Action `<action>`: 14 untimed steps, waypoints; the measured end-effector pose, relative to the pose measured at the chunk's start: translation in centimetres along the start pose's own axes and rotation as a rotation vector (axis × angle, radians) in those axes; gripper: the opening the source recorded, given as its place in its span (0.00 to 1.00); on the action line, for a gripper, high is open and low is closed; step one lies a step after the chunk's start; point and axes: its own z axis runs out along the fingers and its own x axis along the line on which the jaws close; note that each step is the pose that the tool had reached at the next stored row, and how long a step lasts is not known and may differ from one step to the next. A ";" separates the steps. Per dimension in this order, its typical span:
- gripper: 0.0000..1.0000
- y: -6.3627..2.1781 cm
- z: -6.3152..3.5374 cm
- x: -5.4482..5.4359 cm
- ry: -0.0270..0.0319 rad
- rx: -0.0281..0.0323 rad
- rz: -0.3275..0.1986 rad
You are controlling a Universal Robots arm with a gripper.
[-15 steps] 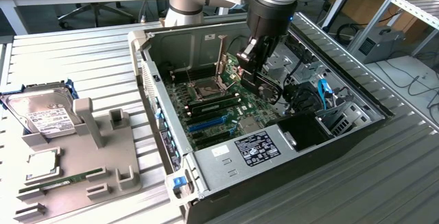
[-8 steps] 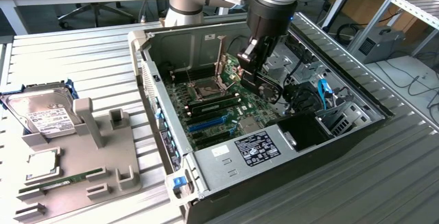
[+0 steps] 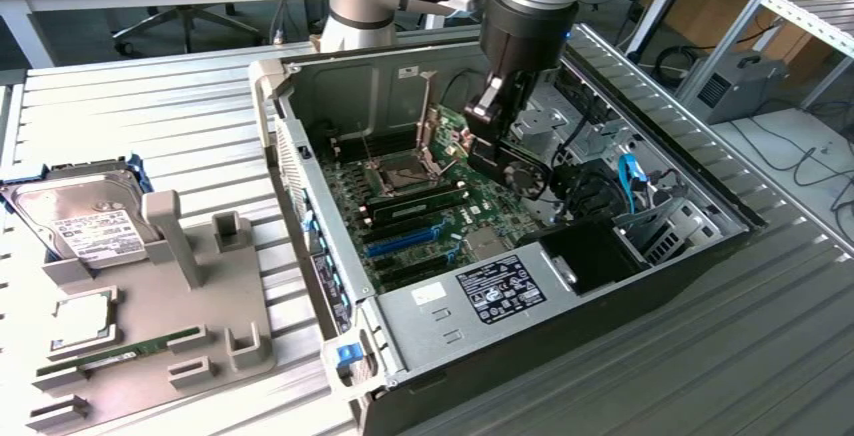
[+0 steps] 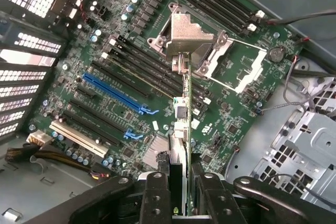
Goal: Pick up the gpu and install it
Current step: 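Insert the gpu into the slot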
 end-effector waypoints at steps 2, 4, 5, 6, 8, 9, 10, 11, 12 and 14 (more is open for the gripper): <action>0.26 0.00 0.00 0.0 -0.0005 -0.0004 -0.012; 0.26 0.00 0.00 0.0 -0.0011 -0.0008 -0.025; 0.26 0.00 0.00 0.0 -0.0015 -0.0010 -0.032; 0.26 0.00 0.00 0.0 -0.0018 -0.0013 -0.040; 0.26 0.00 0.01 0.0 -0.0025 -0.0019 -0.055; 0.26 0.00 0.01 0.0 -0.0028 -0.0021 -0.063; 0.26 0.00 0.01 0.0 -0.0033 -0.0024 -0.072; 0.26 0.00 0.01 0.0 -0.0036 -0.0026 -0.079; 0.26 0.00 0.01 0.0 -0.0039 -0.0029 -0.086; 0.26 0.00 0.01 0.0 -0.0047 -0.0035 -0.103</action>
